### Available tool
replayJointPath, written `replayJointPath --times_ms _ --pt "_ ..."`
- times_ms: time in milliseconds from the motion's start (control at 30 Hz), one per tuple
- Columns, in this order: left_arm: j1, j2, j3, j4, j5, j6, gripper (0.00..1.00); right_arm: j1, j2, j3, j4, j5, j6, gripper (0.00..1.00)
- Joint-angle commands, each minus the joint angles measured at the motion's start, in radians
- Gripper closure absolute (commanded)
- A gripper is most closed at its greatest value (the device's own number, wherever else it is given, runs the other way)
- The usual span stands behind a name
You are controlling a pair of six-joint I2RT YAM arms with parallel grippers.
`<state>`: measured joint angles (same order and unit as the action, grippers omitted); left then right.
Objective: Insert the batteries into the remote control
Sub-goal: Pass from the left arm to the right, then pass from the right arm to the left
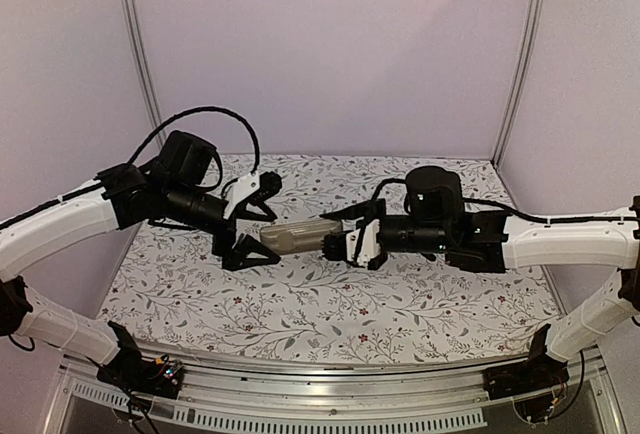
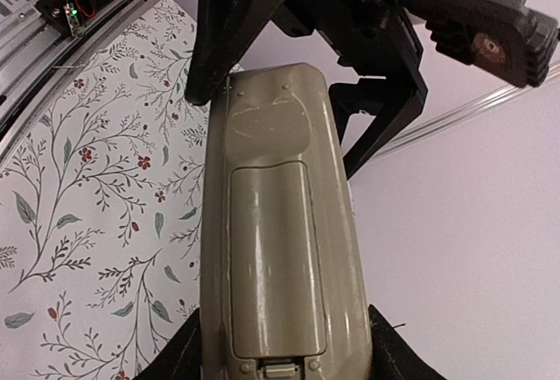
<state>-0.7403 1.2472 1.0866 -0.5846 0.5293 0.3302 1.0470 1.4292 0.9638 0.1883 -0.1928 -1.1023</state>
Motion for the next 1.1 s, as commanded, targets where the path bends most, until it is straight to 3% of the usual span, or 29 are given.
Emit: replayJointPath --times_ms 0,233,400,567,933,1067 --pt "-0.022 -0.054 -0.028 0.056 -0.096 0.228 0.0 -0.002 -0.01 -0.047 0.013 -0.033 0.219 0.74" --pt "-0.139 -0.154 -0.218 0.33 -0.259 0.416 0.0 -0.002 -0.017 -0.077 0.035 -0.068 0.45 0.76" --pt "-0.143 -0.142 -0.226 0.378 -0.243 0.35 0.02 -0.002 -0.037 -0.126 0.112 -0.095 0.53 0.77" --pt "-0.149 -0.181 -0.26 0.398 -0.137 0.339 0.08 -0.002 -0.048 -0.149 0.146 -0.101 0.537 0.77" --pt "-0.179 -0.158 -0.282 0.457 -0.199 0.357 0.31 -0.002 -0.045 -0.134 0.145 -0.115 0.529 0.77" --pt "-0.185 -0.158 -0.293 0.45 -0.196 0.355 0.33 -0.002 -0.042 -0.129 0.145 -0.112 0.527 0.77"
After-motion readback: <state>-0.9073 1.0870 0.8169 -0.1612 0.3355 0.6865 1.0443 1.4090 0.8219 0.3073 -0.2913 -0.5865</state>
